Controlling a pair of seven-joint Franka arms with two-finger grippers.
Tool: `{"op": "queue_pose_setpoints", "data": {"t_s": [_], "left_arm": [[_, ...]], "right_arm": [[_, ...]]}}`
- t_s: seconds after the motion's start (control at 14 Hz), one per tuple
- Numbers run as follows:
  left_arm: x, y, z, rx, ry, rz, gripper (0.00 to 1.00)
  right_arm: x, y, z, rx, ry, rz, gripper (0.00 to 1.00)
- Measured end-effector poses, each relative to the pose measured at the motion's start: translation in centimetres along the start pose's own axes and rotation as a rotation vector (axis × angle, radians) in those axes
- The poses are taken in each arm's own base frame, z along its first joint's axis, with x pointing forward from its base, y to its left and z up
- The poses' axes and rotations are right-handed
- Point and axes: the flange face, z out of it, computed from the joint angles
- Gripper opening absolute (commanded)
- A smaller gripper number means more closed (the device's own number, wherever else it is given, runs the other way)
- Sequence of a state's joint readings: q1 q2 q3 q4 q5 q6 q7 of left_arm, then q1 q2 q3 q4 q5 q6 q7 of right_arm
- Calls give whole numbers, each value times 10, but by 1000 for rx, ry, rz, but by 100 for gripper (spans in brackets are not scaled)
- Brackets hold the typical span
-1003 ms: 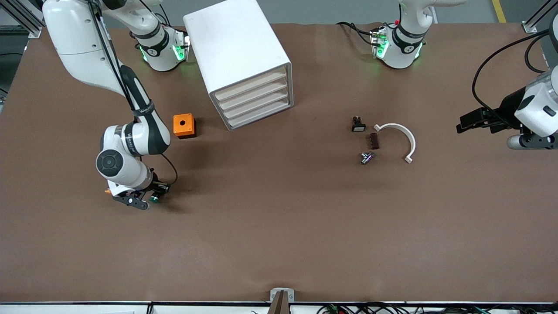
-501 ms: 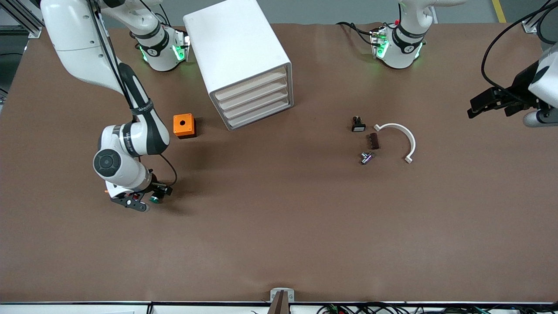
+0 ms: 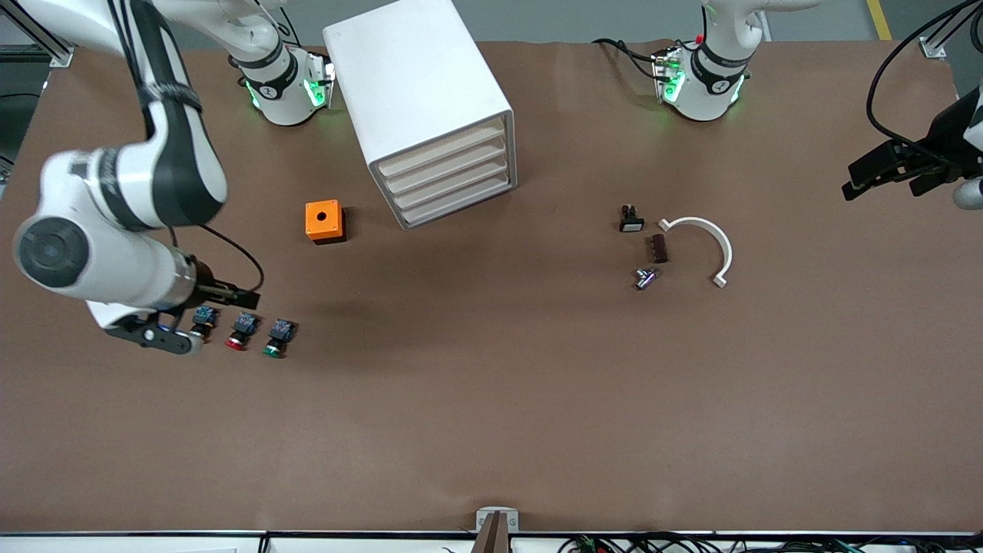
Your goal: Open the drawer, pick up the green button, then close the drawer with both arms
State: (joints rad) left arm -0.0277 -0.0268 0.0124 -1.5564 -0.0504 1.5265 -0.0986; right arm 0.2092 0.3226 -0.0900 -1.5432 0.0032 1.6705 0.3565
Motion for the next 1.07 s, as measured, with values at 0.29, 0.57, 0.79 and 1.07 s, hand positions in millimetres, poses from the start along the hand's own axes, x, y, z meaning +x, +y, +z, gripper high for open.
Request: {"op": "queue_pose_setpoints", "data": {"t_s": [0.29,0.57,0.79,1.07], "left_arm": [[-3,0,-3,2,-17,1,100],[-3,0,-10,0,-4,1,100],[-2,0,-9,1,-7,0,100],[15,-4,1,5,33,-11,100]], "right_arm": [[-14,48,-56,7,-27,-77,100],[-29,101,-100,36,21,-172,100],[-28,163,-102,53,-3,-227,100],[-24,190,-92,63,-29,-241,100]]}}
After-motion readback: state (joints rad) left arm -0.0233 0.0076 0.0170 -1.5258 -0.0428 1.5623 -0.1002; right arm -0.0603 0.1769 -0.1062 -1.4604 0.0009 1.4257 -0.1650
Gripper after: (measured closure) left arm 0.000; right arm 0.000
